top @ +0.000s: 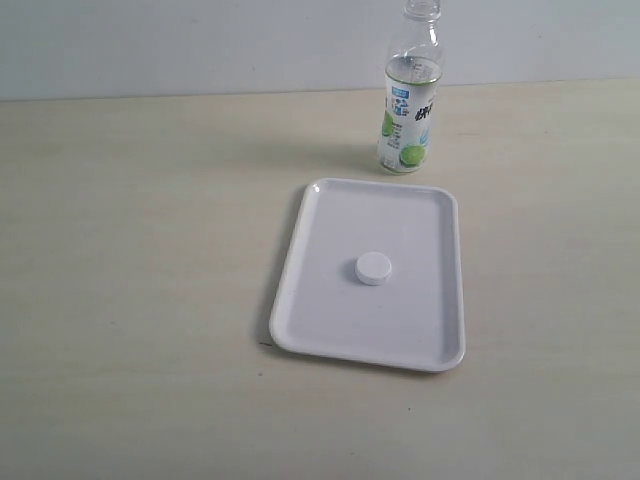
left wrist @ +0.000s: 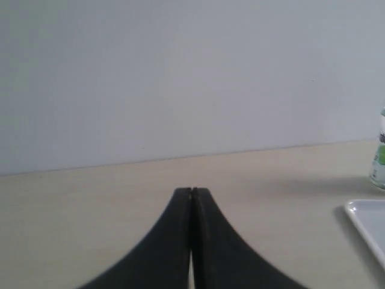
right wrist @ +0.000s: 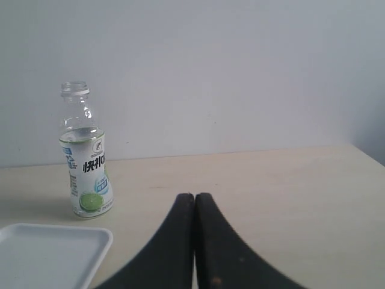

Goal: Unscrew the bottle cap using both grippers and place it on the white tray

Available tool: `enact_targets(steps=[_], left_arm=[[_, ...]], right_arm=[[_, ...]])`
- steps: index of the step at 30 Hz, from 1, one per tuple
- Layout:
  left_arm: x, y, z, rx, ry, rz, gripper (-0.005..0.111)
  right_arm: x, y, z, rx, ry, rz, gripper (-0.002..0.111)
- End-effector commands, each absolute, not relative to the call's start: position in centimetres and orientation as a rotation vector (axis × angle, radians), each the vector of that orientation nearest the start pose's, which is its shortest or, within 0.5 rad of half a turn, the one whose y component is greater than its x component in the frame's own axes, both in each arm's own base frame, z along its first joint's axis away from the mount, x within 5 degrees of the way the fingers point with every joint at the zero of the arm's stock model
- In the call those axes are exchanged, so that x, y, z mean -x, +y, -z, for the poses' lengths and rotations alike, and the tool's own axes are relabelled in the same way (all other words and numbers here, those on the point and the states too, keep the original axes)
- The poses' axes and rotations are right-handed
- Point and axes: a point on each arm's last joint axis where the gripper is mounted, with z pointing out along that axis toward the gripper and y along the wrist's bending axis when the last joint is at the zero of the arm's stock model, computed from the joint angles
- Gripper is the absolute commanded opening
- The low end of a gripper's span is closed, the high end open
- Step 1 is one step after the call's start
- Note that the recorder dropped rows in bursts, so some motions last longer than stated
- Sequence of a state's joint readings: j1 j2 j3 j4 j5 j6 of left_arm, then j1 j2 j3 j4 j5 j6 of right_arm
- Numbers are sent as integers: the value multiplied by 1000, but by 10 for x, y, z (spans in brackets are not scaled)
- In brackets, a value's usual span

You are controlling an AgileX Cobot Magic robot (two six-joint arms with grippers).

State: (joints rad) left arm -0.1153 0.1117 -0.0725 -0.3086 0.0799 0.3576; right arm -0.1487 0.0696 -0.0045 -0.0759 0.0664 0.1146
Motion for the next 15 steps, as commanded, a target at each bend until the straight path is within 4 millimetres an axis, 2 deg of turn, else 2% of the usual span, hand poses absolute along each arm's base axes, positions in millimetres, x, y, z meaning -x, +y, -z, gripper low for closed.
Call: enact_targets(steps=[1,15], left_arm=[[-56,-6,-206,-96,1563,38,0],[-56,-7,-201,-98,1614,44,0]], right_arm=[[-61,-9,-203,-144,1610,94,0],[-61,-9,-203,-144,1608,94,0]])
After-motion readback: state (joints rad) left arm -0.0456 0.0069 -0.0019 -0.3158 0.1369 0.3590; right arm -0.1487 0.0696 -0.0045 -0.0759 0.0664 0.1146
